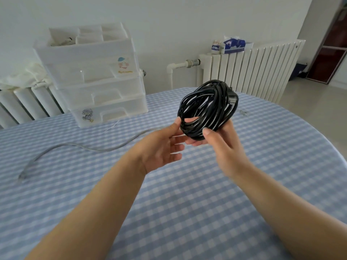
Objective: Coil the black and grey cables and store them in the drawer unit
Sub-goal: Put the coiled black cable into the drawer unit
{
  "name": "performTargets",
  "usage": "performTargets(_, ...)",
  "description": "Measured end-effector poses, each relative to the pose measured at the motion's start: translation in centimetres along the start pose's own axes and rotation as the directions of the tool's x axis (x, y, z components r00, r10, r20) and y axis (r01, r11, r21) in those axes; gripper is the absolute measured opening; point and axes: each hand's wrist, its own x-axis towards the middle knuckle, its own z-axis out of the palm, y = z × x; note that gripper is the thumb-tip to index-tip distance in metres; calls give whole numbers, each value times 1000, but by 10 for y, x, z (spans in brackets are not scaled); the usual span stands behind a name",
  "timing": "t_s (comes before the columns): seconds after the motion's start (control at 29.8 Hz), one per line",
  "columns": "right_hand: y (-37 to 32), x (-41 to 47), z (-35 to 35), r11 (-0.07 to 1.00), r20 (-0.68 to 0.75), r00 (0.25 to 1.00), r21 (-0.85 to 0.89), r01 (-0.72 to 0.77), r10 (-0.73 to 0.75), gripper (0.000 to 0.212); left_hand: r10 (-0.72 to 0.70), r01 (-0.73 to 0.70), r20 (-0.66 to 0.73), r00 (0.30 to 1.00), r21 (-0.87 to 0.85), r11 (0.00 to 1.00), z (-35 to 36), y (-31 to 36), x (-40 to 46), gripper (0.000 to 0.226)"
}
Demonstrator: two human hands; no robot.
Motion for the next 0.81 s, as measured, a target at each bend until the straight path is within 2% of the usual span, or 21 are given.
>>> performTargets(0.1,6,4,-1,994,27,994,46,-102,101,41,63,-52,66,996,-150,987,2,-4,4,41)
performTargets(0.17,10,7,-4,981,90,979,42,-188,183,45,93,-85,22,995,-231,969,1,-7,6,38)
performTargets(0.27,14,9,-4,961,181,946,8,-275,269,42,128,-142,-71,989,-243,960,-2,-14,12,38)
performTargets(0.34,17,9,-1,952,209,930,-22,-305,302,41,178,-204,-139,974,-200,958,-1,-17,14,37)
performTargets(0.4,20,11,5,939,177,924,-6,-343,339,41,240,-268,-191,952,-133,954,0,-17,13,38)
performTargets(0.54,25,17,22,887,21,902,172,-428,431,33,343,-367,-385,857,11,930,-6,-17,16,32)
performTargets(0.64,29,28,35,808,-75,834,309,-501,546,30,404,-371,-501,765,169,913,-10,-17,18,30)
performTargets(0.74,41,45,48,735,-128,758,389,-555,639,27,409,-331,-521,749,241,912,-20,-19,22,43)
performTargets(0.81,51,59,55,700,-152,720,434,-567,677,22,391,-296,-524,757,258,920,-29,-13,25,38)
